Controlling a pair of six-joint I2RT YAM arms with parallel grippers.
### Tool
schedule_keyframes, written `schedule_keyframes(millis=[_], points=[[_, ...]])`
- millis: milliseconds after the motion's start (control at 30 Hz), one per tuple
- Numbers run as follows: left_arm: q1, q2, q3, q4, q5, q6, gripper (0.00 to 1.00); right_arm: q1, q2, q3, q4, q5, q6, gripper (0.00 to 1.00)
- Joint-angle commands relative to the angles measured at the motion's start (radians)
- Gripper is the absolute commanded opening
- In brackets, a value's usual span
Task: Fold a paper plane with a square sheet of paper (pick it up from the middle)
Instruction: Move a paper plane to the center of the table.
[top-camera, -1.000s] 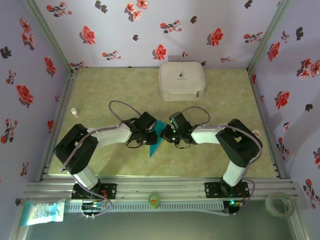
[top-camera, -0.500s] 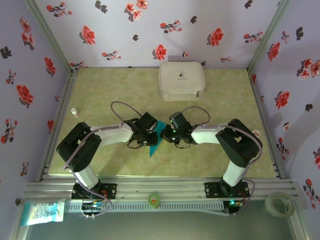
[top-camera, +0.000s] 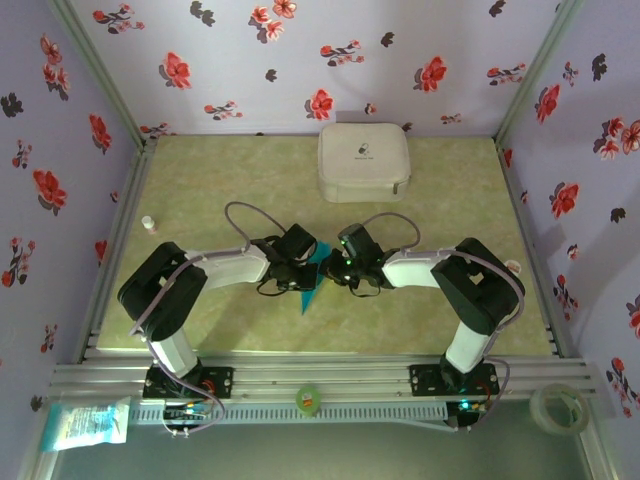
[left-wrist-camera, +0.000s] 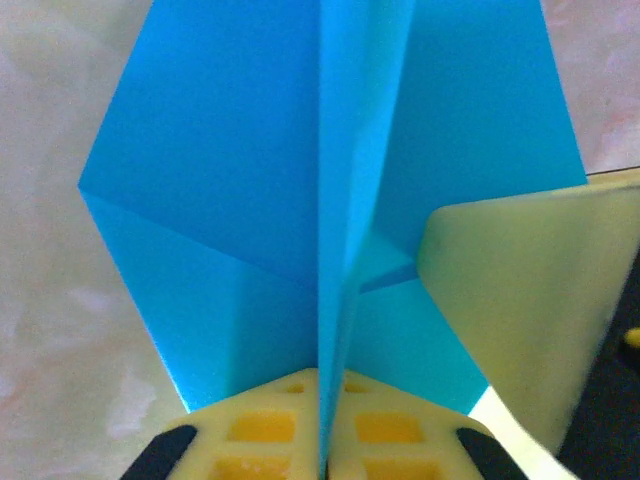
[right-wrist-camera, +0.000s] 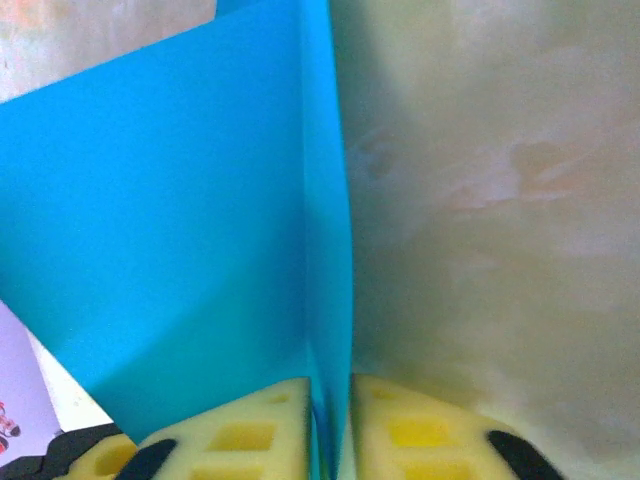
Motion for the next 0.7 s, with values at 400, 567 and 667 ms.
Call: schedule_keyframes(millis=[400,567,667], points=[[-0.011,-0.06,0.051,-0.167,-0.286,-0.025,0.04,-0.097,-0.256,-0.11,-0.095,0.108,-0.049,0.36],[-0.011,-0.019,0.076,-0.164,-0.282,-0.028,0.05,-0.106,-0.271,-0.131,-0.099,0.107,-0.048,0.37],[-0.011,-0.002,0.088,-0.164,-0.28,-0.029,0.06,-0.106,-0.264,-0.131,-0.091,0.103,-0.044,0.37]])
